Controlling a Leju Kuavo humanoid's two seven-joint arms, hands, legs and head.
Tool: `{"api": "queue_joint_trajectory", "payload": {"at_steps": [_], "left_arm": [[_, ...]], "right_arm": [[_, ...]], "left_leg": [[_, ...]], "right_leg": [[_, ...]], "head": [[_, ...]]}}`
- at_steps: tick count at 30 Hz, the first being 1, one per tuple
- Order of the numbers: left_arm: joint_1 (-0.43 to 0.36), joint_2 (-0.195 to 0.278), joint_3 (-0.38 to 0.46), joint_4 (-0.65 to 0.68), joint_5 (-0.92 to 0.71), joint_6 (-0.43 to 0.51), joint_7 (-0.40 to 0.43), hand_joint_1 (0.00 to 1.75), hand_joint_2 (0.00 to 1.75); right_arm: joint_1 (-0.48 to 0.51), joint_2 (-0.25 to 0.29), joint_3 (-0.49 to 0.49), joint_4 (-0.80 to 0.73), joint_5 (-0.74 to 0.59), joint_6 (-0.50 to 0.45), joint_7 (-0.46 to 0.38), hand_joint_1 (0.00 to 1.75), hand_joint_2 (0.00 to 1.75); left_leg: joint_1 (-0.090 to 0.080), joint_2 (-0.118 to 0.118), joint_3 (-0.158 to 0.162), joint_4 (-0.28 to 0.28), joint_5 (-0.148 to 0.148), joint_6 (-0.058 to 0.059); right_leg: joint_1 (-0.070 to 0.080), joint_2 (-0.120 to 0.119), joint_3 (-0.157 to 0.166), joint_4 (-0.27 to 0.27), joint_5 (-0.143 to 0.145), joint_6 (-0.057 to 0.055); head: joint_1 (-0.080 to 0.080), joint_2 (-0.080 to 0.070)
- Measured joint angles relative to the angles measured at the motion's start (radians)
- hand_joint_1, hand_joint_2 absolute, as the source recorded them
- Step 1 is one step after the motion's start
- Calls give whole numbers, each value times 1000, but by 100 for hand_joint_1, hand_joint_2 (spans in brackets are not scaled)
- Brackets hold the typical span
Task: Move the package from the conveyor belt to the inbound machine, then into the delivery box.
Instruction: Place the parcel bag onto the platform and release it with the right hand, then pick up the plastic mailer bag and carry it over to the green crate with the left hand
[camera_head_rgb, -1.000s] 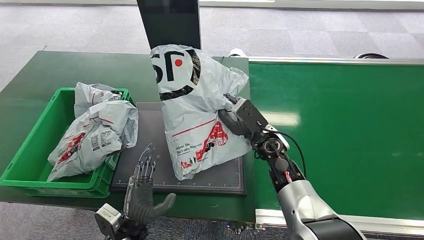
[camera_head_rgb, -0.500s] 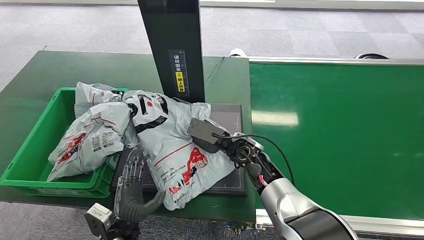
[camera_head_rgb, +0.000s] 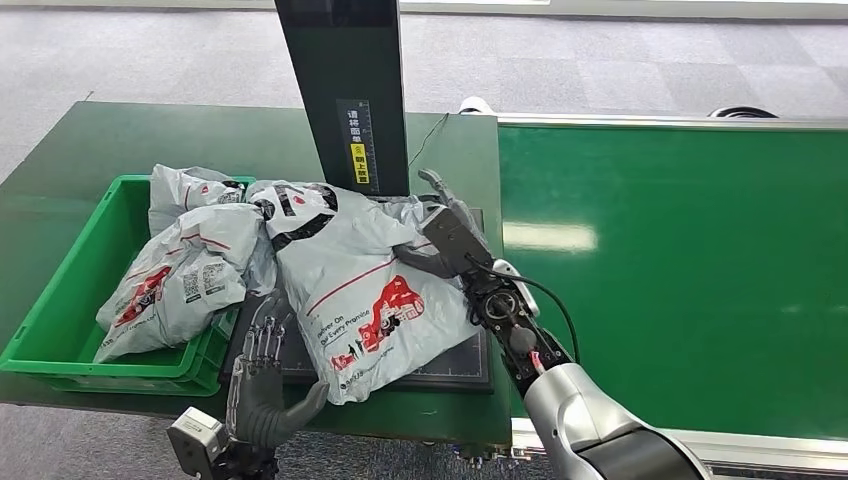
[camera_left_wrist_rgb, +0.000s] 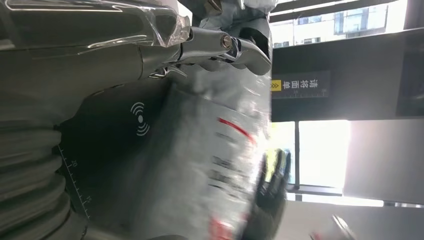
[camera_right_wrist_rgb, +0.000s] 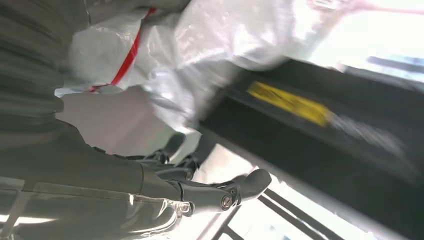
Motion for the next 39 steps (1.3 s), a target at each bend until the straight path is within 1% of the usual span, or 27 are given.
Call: {"api": "queue_joint_trajectory", "payload": {"at_steps": [2, 4, 7, 11, 15, 19, 21, 24, 27, 30, 33, 36, 39], "left_arm": [[-3, 0, 0, 8, 5, 9, -5, 0, 175], [-4, 0, 0, 15, 9, 18, -11, 0, 175], [-5, 0, 2, 21, 11, 25, -14, 0, 175], [-5, 0, 8, 22, 11, 30, -15, 0, 175], [-4, 0, 12, 15, 3, 32, -15, 0, 175], [-5, 0, 14, 8, -13, 36, -13, 0, 175], [-6, -1, 14, 7, -34, 53, -6, 0, 175], [-15, -5, 9, 9, -107, 116, 30, 0, 175], [-43, -8, -13, 36, -245, 209, 97, 0, 175], [-89, -9, -58, 114, -417, 302, 181, 0, 175], [-156, -8, -105, 223, -556, 383, 260, 0, 175], [-231, -5, -137, 334, -635, 429, 314, 0, 175], [-297, -4, -167, 448, -687, 450, 336, 0, 175]], "right_arm": [[39, -2, -32, -54, -77, 16, -74, 0, 175], [96, -2, -48, -140, -143, 39, -105, 0, 175], [202, 1, -54, -307, -234, 66, -116, 0, 175], [349, 6, -54, -514, -323, 95, -117, 0, 175], [453, 7, -60, -641, -377, 123, -117, 0, 175], [519, 9, -82, -702, -398, 145, -117, 0, 175], [543, 10, -97, -720, -404, 156, -117, 0, 175], [572, 14, -126, -738, -413, 175, -117, 0, 175], [593, 24, -157, -742, -432, 201, -117, 0, 175], [610, 34, -187, -742, -450, 221, -117, 0, 175], [623, 44, -213, -743, -459, 236, -117, 0, 175], [629, 52, -234, -745, -461, 242, -117, 0, 175], [630, 57, -245, -746, -463, 243, -117, 0, 175]], "left_leg": [[0, 0, 0, 0, 0, 0], [0, 0, 0, 0, 0, 0], [0, 0, 0, 0, 0, 0], [0, 0, -1, 0, 0, 0], [0, 0, -1, 0, 0, 0], [0, 0, 0, 0, 0, 0], [0, 0, 0, 0, 0, 0], [0, 0, 0, 0, 0, 0], [0, 0, 0, 0, 0, 0], [0, 0, 0, 0, 0, 0], [0, 0, 0, 0, 0, 0], [0, 0, 0, 0, 0, 0], [0, 0, 0, 0, 0, 0]], "right_leg": [[0, 0, 0, 0, 0, 0], [0, 0, 0, 0, 0, 0], [0, 0, 0, 0, 0, 0], [0, 0, -1, 0, -1, 0], [0, 0, 0, 0, -1, 0], [0, 0, 0, 0, -1, 0], [0, 0, 0, 0, -1, 0], [0, 0, 0, 0, -1, 0], [0, 0, 0, 0, -1, 0], [0, 0, 0, 0, 0, 0], [0, 0, 0, 0, 0, 0], [0, 0, 0, 0, 0, 0], [0, 0, 0, 0, 0, 0]], "head": [[0, 0], [0, 0], [0, 0], [0, 0], [0, 0], [0, 0], [0, 0], [0, 0], [0, 0], [0, 0], [0, 0], [0, 0], [0, 0]]}}
